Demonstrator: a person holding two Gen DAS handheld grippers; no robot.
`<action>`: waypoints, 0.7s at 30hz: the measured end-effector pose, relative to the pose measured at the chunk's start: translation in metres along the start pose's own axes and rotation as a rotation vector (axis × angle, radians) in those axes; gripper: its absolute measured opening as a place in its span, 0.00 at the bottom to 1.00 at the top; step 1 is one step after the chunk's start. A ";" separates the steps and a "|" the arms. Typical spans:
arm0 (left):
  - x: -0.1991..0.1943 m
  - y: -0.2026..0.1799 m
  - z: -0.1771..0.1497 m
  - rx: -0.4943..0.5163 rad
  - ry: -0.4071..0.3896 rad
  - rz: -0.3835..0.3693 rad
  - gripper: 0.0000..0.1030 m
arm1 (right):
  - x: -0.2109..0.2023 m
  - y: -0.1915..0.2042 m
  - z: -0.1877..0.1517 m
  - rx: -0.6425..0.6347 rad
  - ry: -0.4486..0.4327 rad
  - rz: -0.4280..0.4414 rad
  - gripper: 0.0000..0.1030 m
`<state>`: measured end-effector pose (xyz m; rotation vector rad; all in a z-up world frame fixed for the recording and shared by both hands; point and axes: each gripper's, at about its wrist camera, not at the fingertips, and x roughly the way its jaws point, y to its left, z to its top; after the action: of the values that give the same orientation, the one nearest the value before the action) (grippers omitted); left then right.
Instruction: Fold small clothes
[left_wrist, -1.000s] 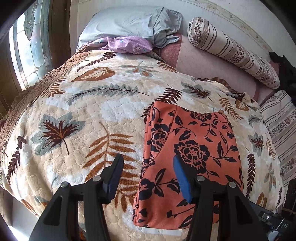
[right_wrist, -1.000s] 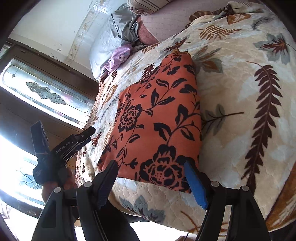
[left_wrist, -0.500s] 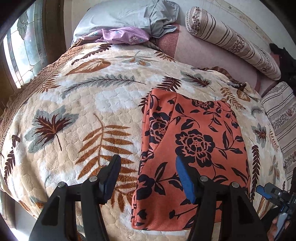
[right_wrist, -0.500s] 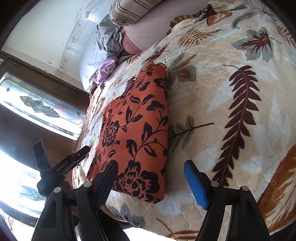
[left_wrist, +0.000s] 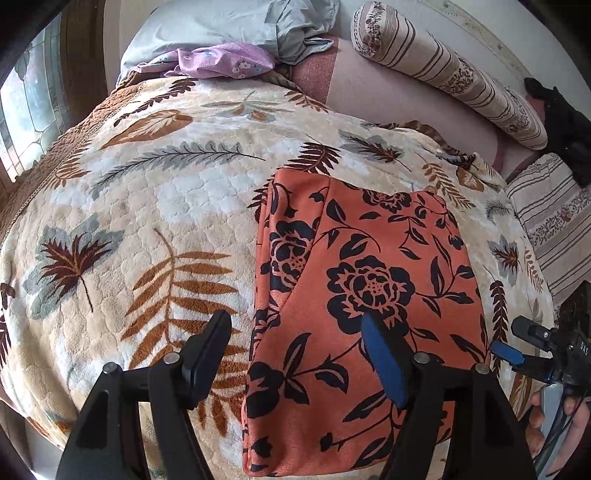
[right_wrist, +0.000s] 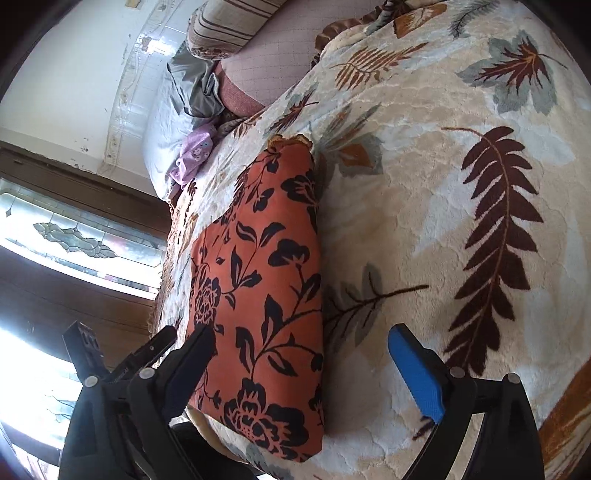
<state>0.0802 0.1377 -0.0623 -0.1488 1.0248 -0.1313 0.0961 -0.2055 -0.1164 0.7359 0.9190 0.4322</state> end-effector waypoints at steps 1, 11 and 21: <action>0.002 0.000 0.001 -0.004 0.005 0.000 0.71 | 0.005 -0.002 0.005 0.015 0.008 0.007 0.93; 0.019 0.002 0.006 -0.019 0.035 -0.017 0.71 | 0.046 0.009 0.030 -0.001 0.067 -0.003 0.93; 0.048 0.018 0.000 -0.097 0.090 -0.105 0.71 | 0.079 0.031 0.031 -0.102 0.112 -0.027 0.82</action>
<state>0.1053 0.1464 -0.1057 -0.2874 1.1139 -0.1857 0.1649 -0.1473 -0.1257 0.6102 1.0039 0.4964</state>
